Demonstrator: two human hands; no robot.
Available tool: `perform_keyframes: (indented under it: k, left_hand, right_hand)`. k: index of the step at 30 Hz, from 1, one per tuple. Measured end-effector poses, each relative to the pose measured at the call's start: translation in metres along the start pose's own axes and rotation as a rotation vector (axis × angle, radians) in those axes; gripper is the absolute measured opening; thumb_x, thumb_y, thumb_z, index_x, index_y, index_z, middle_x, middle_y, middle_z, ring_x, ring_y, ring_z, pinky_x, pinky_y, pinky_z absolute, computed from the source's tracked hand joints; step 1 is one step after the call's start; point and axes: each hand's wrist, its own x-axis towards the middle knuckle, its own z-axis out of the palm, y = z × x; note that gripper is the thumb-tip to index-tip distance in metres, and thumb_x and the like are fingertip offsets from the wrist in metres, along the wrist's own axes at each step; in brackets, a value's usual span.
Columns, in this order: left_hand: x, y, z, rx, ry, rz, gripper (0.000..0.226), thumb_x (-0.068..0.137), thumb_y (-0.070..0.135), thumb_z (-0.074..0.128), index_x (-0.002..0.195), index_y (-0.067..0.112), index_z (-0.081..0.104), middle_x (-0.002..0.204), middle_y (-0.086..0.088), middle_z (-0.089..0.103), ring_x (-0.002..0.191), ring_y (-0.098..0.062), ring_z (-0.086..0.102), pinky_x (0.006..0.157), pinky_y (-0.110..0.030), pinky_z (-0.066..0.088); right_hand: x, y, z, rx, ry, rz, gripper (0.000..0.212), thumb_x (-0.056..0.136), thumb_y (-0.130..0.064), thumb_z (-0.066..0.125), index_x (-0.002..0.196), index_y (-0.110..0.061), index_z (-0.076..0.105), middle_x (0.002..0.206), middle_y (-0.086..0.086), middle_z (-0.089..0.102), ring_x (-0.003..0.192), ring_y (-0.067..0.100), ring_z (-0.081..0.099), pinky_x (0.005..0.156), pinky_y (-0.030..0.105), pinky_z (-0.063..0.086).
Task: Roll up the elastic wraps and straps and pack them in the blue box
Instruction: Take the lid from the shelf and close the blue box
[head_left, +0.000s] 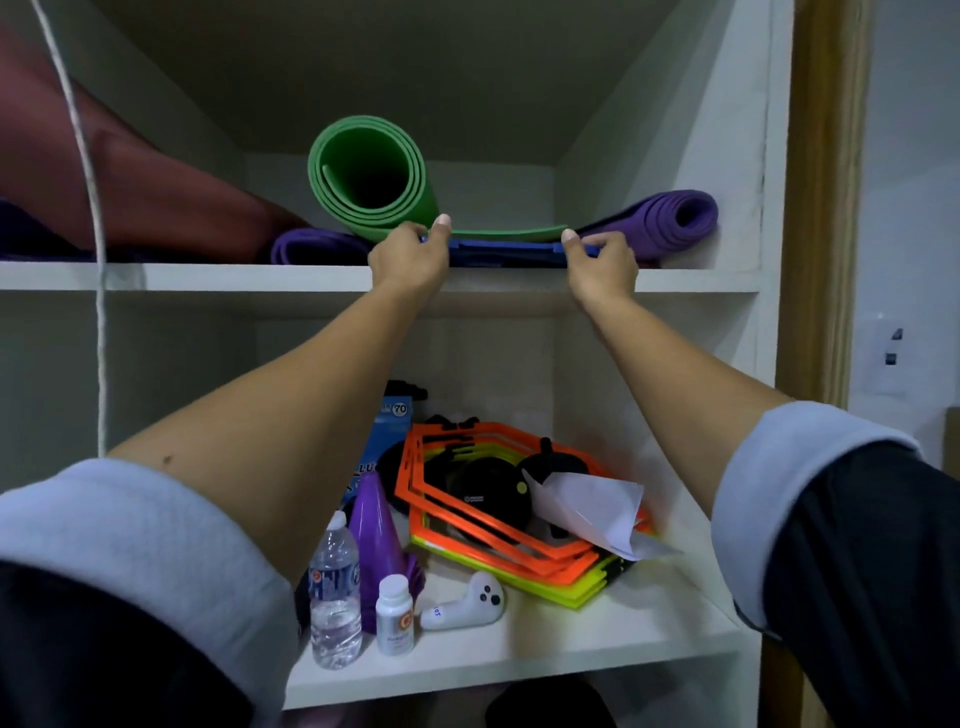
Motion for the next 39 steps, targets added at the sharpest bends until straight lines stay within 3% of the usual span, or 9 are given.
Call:
perform_keyframes:
  k: [6,13,15,17,20,25,31,36,39]
  left_hand:
    - [-0.028,0.0,-0.01,-0.119,0.216,0.014,0.037,0.091,0.042,0.053,0.105,0.009,0.064,0.106,-0.008,0.065,0.097,-0.018,0.056,0.074,-0.021,0.035]
    - [-0.081,-0.01,-0.03,-0.291,0.225,-0.084,0.042,0.083,0.027,0.068,0.12,0.011,0.055,0.12,-0.006,0.058,0.106,-0.02,0.06,0.096,-0.027,0.047]
    - [-0.1,-0.016,-0.035,-0.431,0.203,-0.136,0.05,0.082,0.017,0.069,0.127,0.009,0.05,0.12,-0.007,0.055,0.095,-0.024,0.066,0.085,-0.032,0.055]
    - [-0.124,-0.023,-0.039,-0.559,0.182,-0.177,0.05,0.085,0.006,0.064,0.131,0.007,0.045,0.114,-0.005,0.051,0.085,-0.023,0.069,0.07,-0.024,0.058]
    - [-0.163,-0.036,-0.047,-0.645,0.184,-0.209,0.036,0.085,0.0,0.061,0.118,0.009,0.05,0.104,-0.005,0.052,0.085,-0.024,0.069,0.065,-0.021,0.056]
    - [-0.209,-0.072,-0.057,-0.767,0.139,-0.281,0.053,0.085,-0.007,0.058,0.135,0.003,0.041,0.114,-0.012,0.056,0.075,-0.02,0.063,0.063,-0.021,0.057]
    - [-0.264,-0.122,-0.069,-0.78,0.095,-0.397,0.057,0.085,-0.011,0.055,0.138,0.003,0.039,0.115,-0.018,0.058,0.083,-0.024,0.063,0.058,-0.018,0.055]
    - [-0.306,-0.178,-0.082,-0.726,-0.059,-0.479,0.05,0.087,-0.011,0.05,0.134,0.005,0.044,0.105,-0.013,0.063,0.079,-0.019,0.063,0.06,-0.022,0.053]
    - [-0.326,-0.211,-0.089,-0.698,-0.12,-0.543,0.051,0.087,-0.015,0.046,0.135,0.001,0.043,0.101,-0.012,0.064,0.081,-0.019,0.063,0.061,-0.02,0.057]
  right_hand:
    - [-0.026,-0.005,-0.02,0.08,-0.001,-0.064,0.041,0.086,-0.039,0.063,0.115,-0.011,0.057,0.119,0.008,0.057,0.112,0.019,0.052,0.091,0.021,0.037]
    - [-0.087,0.004,-0.042,0.148,0.005,-0.142,0.044,0.079,-0.034,0.072,0.114,-0.01,0.06,0.117,0.009,0.06,0.107,0.017,0.056,0.095,0.027,0.046]
    - [-0.108,0.009,-0.049,0.165,-0.007,-0.155,0.044,0.078,-0.032,0.074,0.114,-0.011,0.06,0.117,0.01,0.06,0.107,0.018,0.057,0.096,0.027,0.047]
    - [-0.131,0.016,-0.056,0.196,-0.023,-0.158,0.046,0.076,-0.03,0.076,0.114,-0.012,0.059,0.117,0.011,0.059,0.105,0.017,0.058,0.096,0.027,0.048]
    - [-0.167,0.027,-0.064,0.258,-0.064,-0.127,0.057,0.073,-0.025,0.078,0.122,-0.01,0.054,0.122,0.012,0.056,0.108,0.016,0.057,0.099,0.029,0.048]
    - [-0.219,0.045,-0.074,0.275,-0.092,-0.03,0.059,0.082,-0.016,0.071,0.134,-0.008,0.046,0.132,0.011,0.049,0.109,0.007,0.052,0.09,0.008,0.044]
    - [-0.261,0.081,-0.074,0.072,-0.289,0.02,0.059,0.087,-0.029,0.062,0.14,-0.015,0.04,0.141,0.005,0.041,0.124,0.017,0.048,0.108,0.037,0.04]
    - [-0.287,0.121,-0.077,-0.097,-0.406,0.054,0.066,0.091,-0.031,0.057,0.146,-0.014,0.026,0.146,0.008,0.03,0.134,0.023,0.032,0.114,0.037,0.027]
    - [-0.303,0.149,-0.075,-0.211,-0.448,0.065,0.064,0.09,-0.032,0.057,0.144,-0.012,0.03,0.142,0.013,0.032,0.133,0.03,0.032,0.112,0.043,0.029]
